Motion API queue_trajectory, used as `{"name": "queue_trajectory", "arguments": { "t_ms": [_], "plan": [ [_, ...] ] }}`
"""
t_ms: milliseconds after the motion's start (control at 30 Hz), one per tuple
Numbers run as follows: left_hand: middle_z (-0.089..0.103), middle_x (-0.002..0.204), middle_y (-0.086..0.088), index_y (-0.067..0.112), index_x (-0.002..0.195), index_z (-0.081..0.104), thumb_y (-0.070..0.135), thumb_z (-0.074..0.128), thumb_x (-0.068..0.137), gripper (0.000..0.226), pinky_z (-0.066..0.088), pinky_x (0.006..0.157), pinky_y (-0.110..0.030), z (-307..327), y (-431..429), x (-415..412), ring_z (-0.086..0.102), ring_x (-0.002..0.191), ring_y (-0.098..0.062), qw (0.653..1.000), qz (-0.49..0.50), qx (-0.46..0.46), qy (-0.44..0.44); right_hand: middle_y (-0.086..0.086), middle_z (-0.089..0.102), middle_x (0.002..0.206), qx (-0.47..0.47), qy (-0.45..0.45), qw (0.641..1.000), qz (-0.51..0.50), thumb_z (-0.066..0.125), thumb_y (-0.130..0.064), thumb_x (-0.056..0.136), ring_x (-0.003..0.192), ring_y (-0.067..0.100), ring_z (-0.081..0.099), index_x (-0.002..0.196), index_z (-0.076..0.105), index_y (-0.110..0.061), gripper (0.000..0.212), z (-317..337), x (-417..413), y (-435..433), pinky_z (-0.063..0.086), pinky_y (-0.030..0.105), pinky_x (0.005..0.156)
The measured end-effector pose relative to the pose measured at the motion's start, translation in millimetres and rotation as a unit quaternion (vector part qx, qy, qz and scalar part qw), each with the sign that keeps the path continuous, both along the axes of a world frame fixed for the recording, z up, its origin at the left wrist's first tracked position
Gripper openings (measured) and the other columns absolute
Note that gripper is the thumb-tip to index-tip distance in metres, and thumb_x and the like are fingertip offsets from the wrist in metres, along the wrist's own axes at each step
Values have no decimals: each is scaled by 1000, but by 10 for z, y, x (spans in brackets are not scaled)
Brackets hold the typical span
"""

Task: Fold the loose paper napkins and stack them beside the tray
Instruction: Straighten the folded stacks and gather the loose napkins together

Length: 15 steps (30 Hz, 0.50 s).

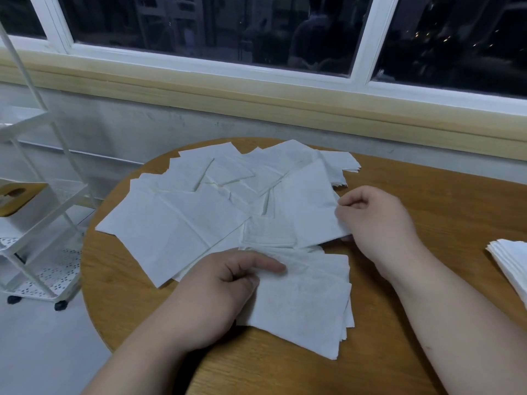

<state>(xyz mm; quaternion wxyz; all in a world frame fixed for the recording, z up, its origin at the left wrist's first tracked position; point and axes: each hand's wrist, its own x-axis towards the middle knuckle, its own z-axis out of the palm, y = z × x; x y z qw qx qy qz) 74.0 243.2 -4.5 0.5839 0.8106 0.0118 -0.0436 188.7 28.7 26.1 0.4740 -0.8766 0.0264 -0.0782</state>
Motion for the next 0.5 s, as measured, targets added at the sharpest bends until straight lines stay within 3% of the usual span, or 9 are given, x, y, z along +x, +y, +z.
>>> {"name": "queue_trajectory", "arguments": {
  "t_ms": [133, 233, 300, 333, 400, 433, 500],
  "plan": [
    [52, 53, 3, 44, 91, 75, 6, 51, 99, 45, 39, 54, -29, 11, -42, -7, 46, 52, -20, 1000, -15, 17, -1, 5, 72, 86, 130, -30, 991, 9, 65, -9, 91, 88, 29, 70, 90, 71, -24, 16, 77, -227, -237, 58, 51, 75],
    [43, 54, -1, 37, 92, 71, 5, 52, 98, 39, 36, 50, -29, 22, -97, -34, 40, 50, -18, 1000, -28, 4, 7, 9, 72, 88, 324, 11, 944, 68, 56, 2, 93, 83, 26, 71, 92, 66, -13, 18, 159, -398, -425, 60, 34, 62],
    [41, 57, -6, 36, 97, 69, 8, 55, 96, 31, 35, 53, -33, -1, -100, -26, 38, 53, -20, 1000, -27, 8, 7, 13, 69, 86, 406, 56, 902, 138, 59, 1, 81, 77, 23, 69, 89, 64, -9, 14, 137, -474, -521, 57, 28, 58],
    [45, 61, -9, 37, 101, 67, 14, 57, 94, 26, 38, 56, -37, 17, -112, -51, 41, 56, -23, 1000, -30, 5, -3, 14, 68, 84, 412, 80, 893, 165, 61, -1, 75, 73, 23, 67, 88, 65, -8, 15, 89, -501, -553, 56, 28, 57],
    [61, 79, -10, 42, 111, 63, 28, 58, 83, 32, 47, 71, -44, 52, -106, -70, 56, 71, -23, 999, -25, -11, -16, 18, 62, 82, 351, 121, 907, 196, 68, 1, 66, 69, 30, 58, 86, 67, -8, 21, -27, -557, -565, 48, 32, 56],
    [66, 88, -1, 46, 115, 61, 34, 57, 81, 37, 48, 82, -44, 72, -91, -124, 61, 82, -16, 999, -19, -17, -21, 17, 59, 80, 302, 130, 921, 209, 68, 2, 65, 69, 30, 53, 83, 68, -8, 21, -73, -589, -543, 42, 34, 55],
    [68, 104, 22, 57, 120, 57, 53, 53, 87, 34, 43, 97, -28, 102, -106, -77, 60, 104, 4, 1000, -23, -9, -20, 14, 56, 72, 225, 129, 937, 235, 64, -6, 67, 63, 28, 48, 79, 70, -8, 14, -112, -646, -472, 40, 31, 49]
  ]
}}
